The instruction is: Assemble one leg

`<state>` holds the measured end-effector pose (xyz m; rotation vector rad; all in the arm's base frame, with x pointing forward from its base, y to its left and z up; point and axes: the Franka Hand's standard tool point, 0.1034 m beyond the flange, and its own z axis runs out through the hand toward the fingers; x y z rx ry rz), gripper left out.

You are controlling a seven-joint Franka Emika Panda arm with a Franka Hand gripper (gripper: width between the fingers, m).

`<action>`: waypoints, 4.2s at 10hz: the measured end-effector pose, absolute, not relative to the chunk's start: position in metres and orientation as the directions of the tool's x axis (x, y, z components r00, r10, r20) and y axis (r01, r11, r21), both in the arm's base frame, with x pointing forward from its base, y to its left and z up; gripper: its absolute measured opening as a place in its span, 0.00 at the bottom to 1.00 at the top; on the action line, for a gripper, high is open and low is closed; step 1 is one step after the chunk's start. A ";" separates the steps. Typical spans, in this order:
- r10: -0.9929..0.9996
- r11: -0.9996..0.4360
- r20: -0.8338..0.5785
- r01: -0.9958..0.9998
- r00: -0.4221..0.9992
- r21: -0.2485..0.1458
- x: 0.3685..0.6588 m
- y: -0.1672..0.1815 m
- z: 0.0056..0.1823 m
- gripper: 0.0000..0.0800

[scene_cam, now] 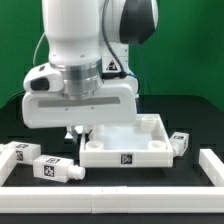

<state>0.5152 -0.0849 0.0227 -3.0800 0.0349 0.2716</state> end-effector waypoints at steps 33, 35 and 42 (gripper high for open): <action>-0.137 -0.989 -0.102 -0.142 0.985 -0.040 0.554 -0.012 0.073 0.81; -0.137 -0.989 -0.102 -0.142 0.985 -0.040 0.553 -0.012 0.073 0.81; -0.369 -0.920 -0.163 -0.384 0.915 -0.073 0.501 0.003 0.089 0.81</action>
Offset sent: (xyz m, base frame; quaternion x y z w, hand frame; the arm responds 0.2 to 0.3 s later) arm 0.0134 0.0369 -0.0226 -0.0120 0.0369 0.0674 0.9970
